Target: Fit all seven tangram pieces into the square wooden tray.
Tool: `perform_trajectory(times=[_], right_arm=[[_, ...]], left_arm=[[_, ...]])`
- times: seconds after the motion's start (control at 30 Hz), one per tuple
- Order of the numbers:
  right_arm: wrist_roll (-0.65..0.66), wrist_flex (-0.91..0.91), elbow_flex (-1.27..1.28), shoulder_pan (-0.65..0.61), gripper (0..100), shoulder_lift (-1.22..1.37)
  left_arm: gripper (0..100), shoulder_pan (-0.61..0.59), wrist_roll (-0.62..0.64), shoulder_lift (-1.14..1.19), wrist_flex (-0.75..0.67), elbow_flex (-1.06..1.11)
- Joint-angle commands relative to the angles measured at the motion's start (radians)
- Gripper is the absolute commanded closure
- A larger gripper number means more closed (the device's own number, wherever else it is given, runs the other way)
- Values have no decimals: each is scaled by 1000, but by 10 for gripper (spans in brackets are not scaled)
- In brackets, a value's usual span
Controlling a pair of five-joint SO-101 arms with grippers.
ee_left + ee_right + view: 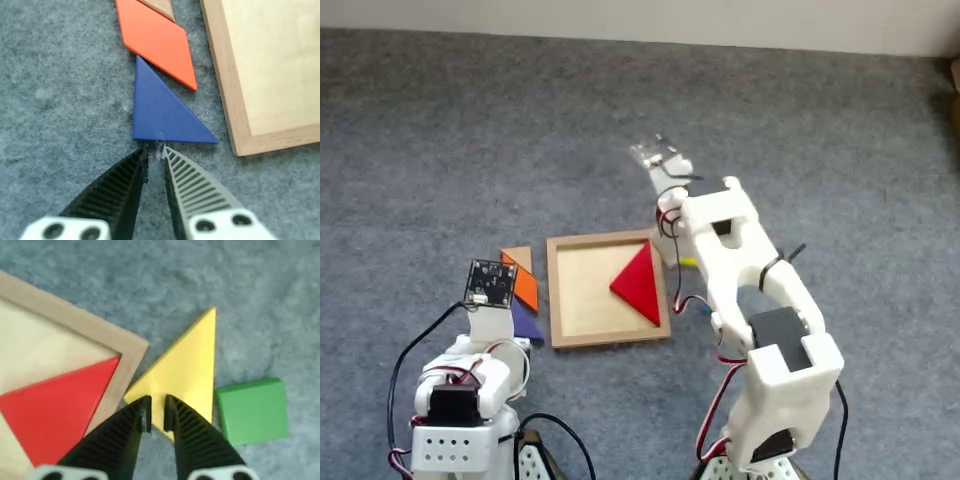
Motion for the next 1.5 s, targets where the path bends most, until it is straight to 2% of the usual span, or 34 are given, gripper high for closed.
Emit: perform_trajectory(times=[0.0, 0.33, 0.57, 0.73, 0.93, 1.07, 1.27, 1.47], right_arm=[[6, 50, 8, 4, 957, -36], [6, 51, 176, -1, 958, -335], [5, 44, 237, -1, 958, -443], [-58, -16, 232, 4, 929, -441], [-138, -21, 147, -12, 694, -440], [-184, -77, 108, -13, 690, -440], [-186, -188, 111, -50, 690, -424], [-186, -186, 74, -77, 690, -220]], left_arm=[[933, 1, 5, -47, 3, 21], [933, 1, 5, -47, 3, 21], [933, 1, 5, -47, 3, 21], [933, 1, 5, -47, 3, 21], [933, 1, 5, -47, 3, 21], [933, 1, 5, -47, 3, 21], [933, 1, 5, -47, 3, 21], [933, 1, 5, -47, 3, 21]])
